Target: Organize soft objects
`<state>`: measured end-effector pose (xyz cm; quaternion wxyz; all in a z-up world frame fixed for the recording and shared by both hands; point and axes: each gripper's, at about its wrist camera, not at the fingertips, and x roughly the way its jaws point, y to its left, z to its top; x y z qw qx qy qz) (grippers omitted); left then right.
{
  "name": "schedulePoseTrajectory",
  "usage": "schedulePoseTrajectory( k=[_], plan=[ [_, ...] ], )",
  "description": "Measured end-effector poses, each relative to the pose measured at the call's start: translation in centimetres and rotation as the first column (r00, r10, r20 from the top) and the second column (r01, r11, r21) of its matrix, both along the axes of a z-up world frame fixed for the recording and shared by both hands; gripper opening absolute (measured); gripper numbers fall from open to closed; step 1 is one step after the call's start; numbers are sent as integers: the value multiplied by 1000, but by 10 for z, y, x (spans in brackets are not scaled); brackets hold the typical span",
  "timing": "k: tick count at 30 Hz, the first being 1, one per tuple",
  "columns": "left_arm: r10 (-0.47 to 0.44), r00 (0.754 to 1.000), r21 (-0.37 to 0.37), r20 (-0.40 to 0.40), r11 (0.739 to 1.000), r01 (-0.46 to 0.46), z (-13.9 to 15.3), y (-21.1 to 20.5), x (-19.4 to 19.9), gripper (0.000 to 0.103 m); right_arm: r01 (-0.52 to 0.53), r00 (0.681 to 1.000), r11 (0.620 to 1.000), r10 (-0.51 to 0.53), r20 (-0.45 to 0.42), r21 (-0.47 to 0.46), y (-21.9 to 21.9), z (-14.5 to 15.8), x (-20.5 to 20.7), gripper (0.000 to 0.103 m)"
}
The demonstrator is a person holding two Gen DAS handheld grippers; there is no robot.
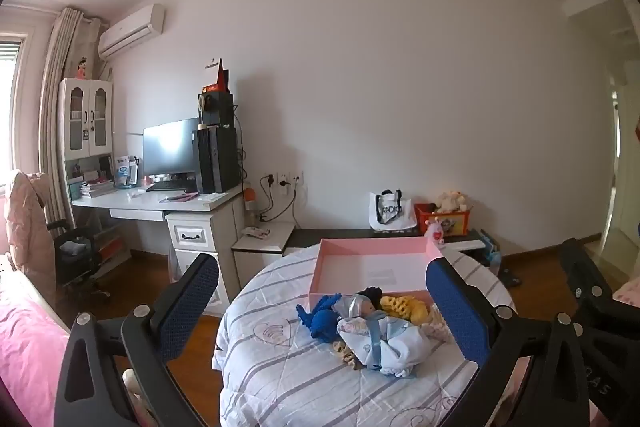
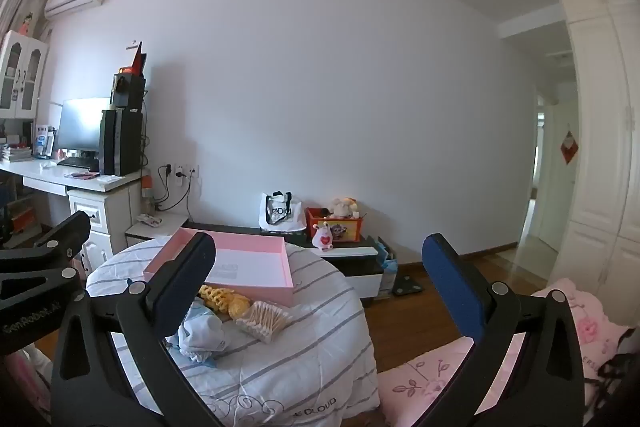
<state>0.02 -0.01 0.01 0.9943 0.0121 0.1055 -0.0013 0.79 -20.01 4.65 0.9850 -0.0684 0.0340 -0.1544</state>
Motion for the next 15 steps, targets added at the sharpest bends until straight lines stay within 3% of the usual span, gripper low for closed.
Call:
schedulePoseTrajectory(
  k=[15],
  plan=[
    [0, 1000, 2, -4, 1000, 0, -1, 0, 1, 103, -3, 1000, 1000, 3, 4, 6, 0, 0, -1, 103]
  ],
)
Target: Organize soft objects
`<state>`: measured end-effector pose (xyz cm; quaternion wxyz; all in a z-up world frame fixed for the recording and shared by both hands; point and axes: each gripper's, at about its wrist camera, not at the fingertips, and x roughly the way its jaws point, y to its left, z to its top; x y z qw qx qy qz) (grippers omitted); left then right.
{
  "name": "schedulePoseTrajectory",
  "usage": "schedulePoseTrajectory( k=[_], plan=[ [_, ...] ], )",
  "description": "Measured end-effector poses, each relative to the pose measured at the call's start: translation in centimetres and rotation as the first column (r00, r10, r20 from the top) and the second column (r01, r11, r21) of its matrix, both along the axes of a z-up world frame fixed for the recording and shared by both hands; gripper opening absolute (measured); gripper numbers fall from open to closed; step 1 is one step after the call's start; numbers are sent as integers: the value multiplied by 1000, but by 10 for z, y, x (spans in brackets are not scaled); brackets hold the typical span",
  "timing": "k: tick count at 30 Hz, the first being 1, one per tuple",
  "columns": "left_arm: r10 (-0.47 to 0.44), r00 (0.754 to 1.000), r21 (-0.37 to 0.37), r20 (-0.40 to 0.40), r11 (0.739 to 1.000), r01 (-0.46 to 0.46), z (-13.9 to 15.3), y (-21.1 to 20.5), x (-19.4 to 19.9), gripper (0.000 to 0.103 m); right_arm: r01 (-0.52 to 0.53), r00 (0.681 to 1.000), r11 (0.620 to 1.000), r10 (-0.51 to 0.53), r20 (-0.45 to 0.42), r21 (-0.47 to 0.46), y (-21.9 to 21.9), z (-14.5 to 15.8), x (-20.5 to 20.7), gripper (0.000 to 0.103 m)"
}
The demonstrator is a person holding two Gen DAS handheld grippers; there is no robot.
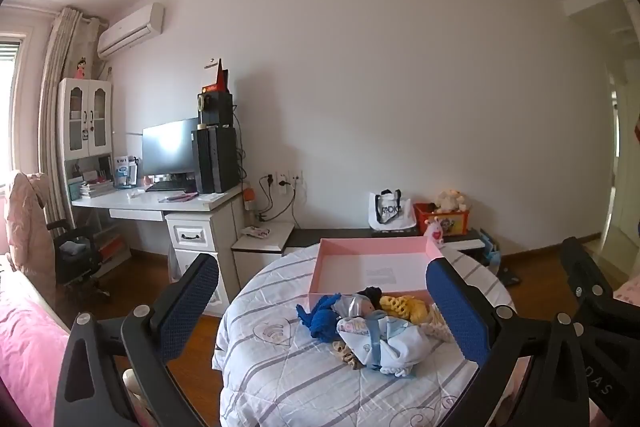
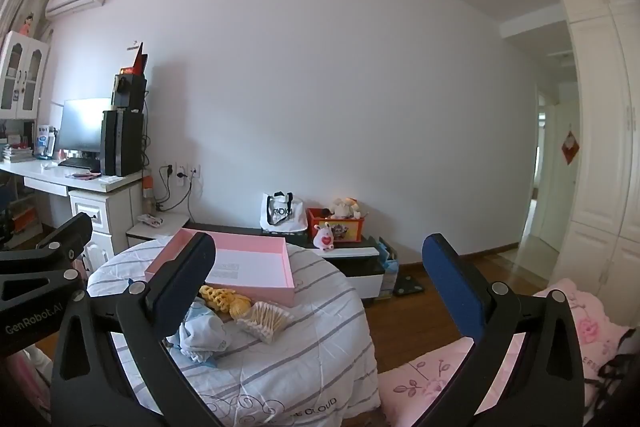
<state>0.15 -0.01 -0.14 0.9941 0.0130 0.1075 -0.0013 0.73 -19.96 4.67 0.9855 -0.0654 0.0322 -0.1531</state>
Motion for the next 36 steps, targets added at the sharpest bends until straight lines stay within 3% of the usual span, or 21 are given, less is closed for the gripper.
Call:
schedulePoseTrajectory(
  k=[24, 36],
  plan=[
    [11, 999, -6, 34, 1000, -11, 4, 1, -10, 103, -1, 1000, 1000, 1, 12, 1, 4, 1, -2, 103],
    [16, 999, -5, 43, 1000, -16, 5, 1, -11, 103, -6, 1000, 1000, 6, 20, 3, 9, 17, -13, 103]
  ],
)
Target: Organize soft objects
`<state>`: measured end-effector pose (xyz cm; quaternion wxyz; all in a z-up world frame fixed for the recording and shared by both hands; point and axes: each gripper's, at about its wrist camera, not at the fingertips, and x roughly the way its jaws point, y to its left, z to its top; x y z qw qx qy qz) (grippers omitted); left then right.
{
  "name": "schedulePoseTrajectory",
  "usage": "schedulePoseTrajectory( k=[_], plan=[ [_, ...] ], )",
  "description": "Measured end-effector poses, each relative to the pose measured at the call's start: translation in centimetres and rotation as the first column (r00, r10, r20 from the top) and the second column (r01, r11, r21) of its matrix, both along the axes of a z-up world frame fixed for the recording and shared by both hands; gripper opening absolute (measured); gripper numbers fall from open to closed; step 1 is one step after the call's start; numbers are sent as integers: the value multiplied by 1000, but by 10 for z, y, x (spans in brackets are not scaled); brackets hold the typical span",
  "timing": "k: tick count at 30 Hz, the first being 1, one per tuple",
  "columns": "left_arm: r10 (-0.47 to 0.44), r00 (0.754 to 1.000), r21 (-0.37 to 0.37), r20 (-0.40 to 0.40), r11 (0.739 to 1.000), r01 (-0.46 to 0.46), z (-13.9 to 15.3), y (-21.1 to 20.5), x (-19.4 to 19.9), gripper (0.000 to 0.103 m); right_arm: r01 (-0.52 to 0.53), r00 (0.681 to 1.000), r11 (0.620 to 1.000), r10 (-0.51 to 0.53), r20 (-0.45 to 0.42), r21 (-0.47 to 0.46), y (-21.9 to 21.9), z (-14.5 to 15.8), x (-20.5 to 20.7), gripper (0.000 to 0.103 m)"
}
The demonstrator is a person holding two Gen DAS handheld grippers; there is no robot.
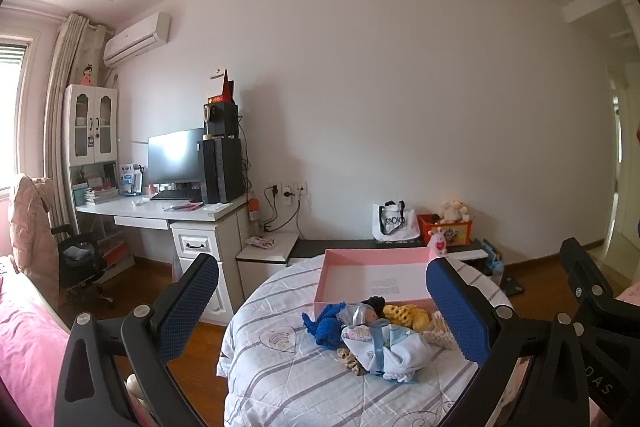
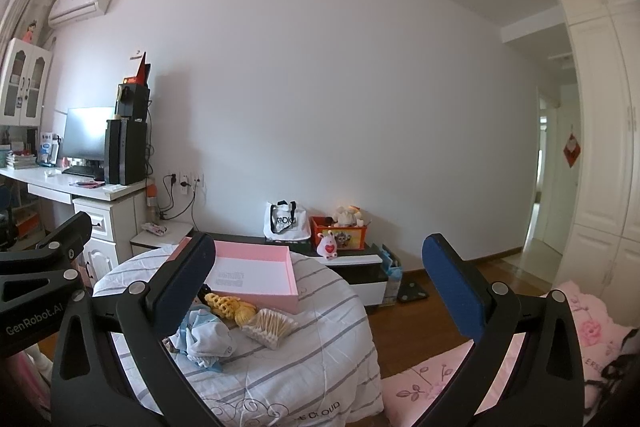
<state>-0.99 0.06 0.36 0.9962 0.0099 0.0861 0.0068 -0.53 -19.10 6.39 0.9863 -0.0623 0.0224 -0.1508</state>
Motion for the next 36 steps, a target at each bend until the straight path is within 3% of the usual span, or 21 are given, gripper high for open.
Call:
schedulePoseTrajectory(
  k=[20, 29, 36],
  plan=[
    [3, 1000, 6, -11, 1000, -3, -3, -1, 2, 103, 0, 1000, 1000, 0, -8, 0, -1, -2, -1, 103],
    [2, 998, 14, -64, 1000, -1, -10, -1, 15, 103, -5, 998, 1000, 6, -64, 13, -5, -17, 17, 103],
    [-3, 987, 25, -158, 1000, 7, -29, -3, 48, 103, -2, 988, 1000, 6, -154, 22, -9, -40, 47, 103]
  ],
)
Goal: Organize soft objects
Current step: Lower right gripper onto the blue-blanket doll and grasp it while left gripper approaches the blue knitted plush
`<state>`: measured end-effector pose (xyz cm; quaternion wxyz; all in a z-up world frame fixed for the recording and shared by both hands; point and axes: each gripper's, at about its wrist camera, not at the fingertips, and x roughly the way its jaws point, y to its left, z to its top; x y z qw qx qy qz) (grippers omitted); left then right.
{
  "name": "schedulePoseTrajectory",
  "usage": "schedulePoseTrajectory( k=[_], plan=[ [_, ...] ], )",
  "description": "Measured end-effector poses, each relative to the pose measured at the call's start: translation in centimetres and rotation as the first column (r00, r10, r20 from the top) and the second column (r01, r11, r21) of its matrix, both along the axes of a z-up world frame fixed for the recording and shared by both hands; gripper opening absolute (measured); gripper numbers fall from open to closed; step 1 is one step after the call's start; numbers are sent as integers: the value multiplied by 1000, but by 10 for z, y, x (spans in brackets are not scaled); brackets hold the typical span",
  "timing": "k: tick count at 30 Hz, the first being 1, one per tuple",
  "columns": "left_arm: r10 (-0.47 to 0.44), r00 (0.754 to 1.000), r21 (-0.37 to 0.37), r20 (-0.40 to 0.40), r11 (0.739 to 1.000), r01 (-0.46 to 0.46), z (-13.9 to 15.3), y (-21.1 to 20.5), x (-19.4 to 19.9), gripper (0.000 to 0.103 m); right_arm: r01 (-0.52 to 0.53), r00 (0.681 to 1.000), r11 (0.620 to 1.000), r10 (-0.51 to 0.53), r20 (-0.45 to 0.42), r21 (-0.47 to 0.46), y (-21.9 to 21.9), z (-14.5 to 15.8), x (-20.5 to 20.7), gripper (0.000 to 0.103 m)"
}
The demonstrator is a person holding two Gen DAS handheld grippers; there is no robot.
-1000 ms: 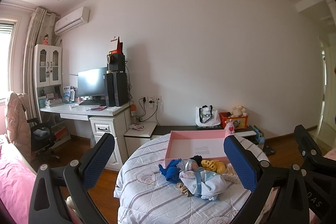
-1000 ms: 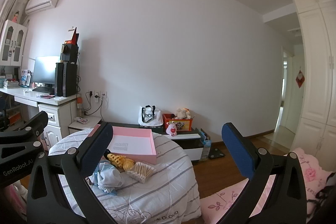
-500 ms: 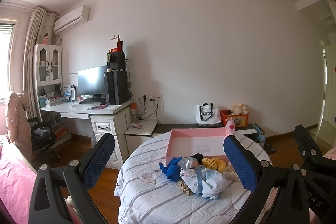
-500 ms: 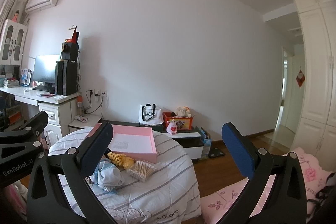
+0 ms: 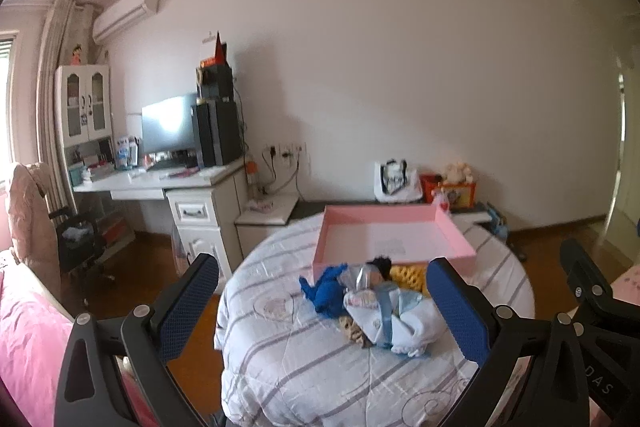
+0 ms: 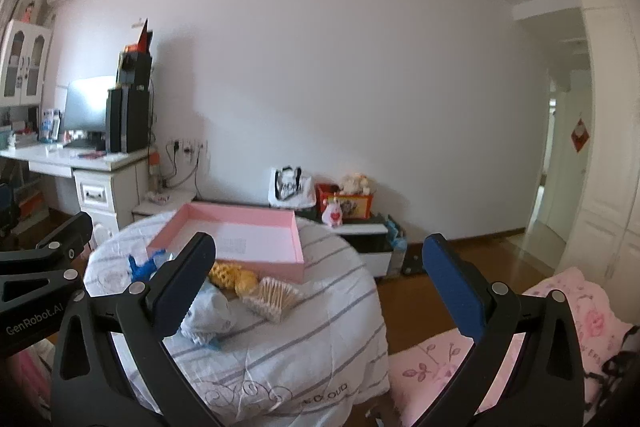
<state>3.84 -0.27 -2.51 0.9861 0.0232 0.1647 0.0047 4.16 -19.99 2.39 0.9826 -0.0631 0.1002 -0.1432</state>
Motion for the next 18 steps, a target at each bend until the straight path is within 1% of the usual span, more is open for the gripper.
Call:
schedulePoseTrajectory(
  k=[4, 6, 8, 11, 12, 14, 15, 18],
  plan=[
    [-6, 997, -2, -76, 1000, 6, -11, 0, 25, 103, 4, 998, 1000, -4, -61, 5, -2, -14, 21, 103],
    [-7, 995, -1, -102, 1000, 6, -13, -1, 33, 103, 3, 996, 1000, -2, -94, 12, -3, -23, 31, 103],
    [-8, 989, -3, -147, 1000, 8, -20, 0, 47, 103, -2, 993, 1000, 4, -121, 21, -6, -32, 40, 103],
    [-9, 982, -2, -189, 1000, 9, -27, -3, 63, 103, -2, 985, 1000, 7, -174, 28, -7, -48, 59, 103],
    [-10, 976, 0, -219, 1000, 10, -33, -4, 75, 103, -1, 982, 1000, 6, -189, 30, -7, -53, 64, 103],
    [-12, 969, 2, -249, 1000, 13, -35, -5, 87, 103, 4, 975, 999, 4, -221, 36, -8, -60, 73, 103],
    [-14, 960, 3, -281, 1000, 15, -40, -6, 98, 103, 7, 970, 999, 3, -245, 40, -9, -66, 80, 103],
    [-19, 949, 4, -316, 1000, 22, -55, -4, 119, 103, 12, 955, 999, 1, -296, 43, -12, -79, 93, 103]
  ],
)
